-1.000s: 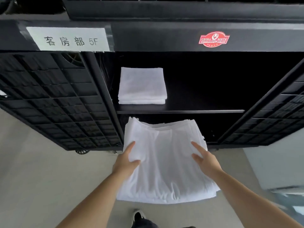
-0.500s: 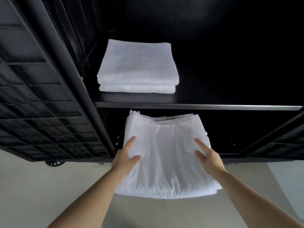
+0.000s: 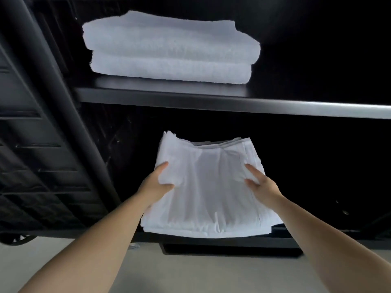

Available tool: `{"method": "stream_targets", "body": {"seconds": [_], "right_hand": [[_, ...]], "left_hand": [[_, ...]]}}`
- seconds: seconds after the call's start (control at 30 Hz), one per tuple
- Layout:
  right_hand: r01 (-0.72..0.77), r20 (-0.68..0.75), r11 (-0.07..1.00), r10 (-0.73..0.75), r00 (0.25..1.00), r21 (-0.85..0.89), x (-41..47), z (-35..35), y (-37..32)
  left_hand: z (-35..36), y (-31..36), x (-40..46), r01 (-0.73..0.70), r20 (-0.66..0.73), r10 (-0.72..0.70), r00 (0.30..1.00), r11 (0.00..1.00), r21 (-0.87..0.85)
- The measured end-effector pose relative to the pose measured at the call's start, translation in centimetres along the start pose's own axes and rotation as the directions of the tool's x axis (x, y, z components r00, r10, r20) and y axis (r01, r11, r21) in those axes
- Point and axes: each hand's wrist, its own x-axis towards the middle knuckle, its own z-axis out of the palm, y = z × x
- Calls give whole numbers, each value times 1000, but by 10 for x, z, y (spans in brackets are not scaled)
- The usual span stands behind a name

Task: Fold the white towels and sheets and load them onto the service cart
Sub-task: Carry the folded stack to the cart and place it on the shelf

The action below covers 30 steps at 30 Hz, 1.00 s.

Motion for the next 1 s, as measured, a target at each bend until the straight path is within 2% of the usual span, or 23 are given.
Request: {"method": "stream_targets", "body": {"seconds": [0.1, 0.2, 0.27, 0.33, 0.47, 0.6, 0.7, 0.77, 0.83, 0.87, 0.9, 0.93, 1.0], "right_hand": [[-145, 59, 988, 148, 987, -62, 3, 22, 22], [-242, 124, 962, 226, 966, 126, -1, 27, 36], [-231, 159, 957, 204, 966, 176, -3, 24, 39], [-176, 133, 966, 152, 979, 191, -1, 21, 40], [-71, 9, 992, 70, 997, 107, 0, 19, 33], [30, -104, 989, -15, 994, 148, 9, 7, 19], [33, -112, 991, -19, 994, 130, 11, 10, 19], [-77, -40, 997, 76, 996, -16, 5, 22, 21], [-176, -64, 932, 165, 984, -317, 3, 33, 24], [-150, -118, 882, 108, 987, -448, 1, 37, 20], [-61, -147, 848, -20, 989, -527, -3, 39, 13], [80, -113, 830, -169, 979, -553, -8, 40, 6], [404, 131, 752, -398, 908, -521, -24, 48, -10]], "left_hand": [[10, -31, 2, 95, 88, -99, 991, 994, 48], [11, -42, 0, 118, 110, -121, 987, 993, 27], [11, -41, -1, 121, 91, -125, 988, 991, 57], [13, -41, -1, 113, 51, -115, 992, 992, 57], [13, -39, 1, 44, -6, -44, 999, 997, 59], [5, -22, 13, -39, -60, 40, 997, 999, 22], [3, -20, 17, -81, -110, 84, 990, 996, 32], [9, -27, 11, -30, -80, 43, 996, 988, 154], [16, -32, 1, 8, -52, 14, 999, 917, 398], [19, -32, -3, -43, -41, 80, 996, 826, 562], [21, -31, -7, -129, -4, 184, 983, 703, 699], [23, -29, -10, -228, 69, 284, 956, 579, 783], [29, -27, -16, -382, 238, 369, 899, 392, 837]]}}
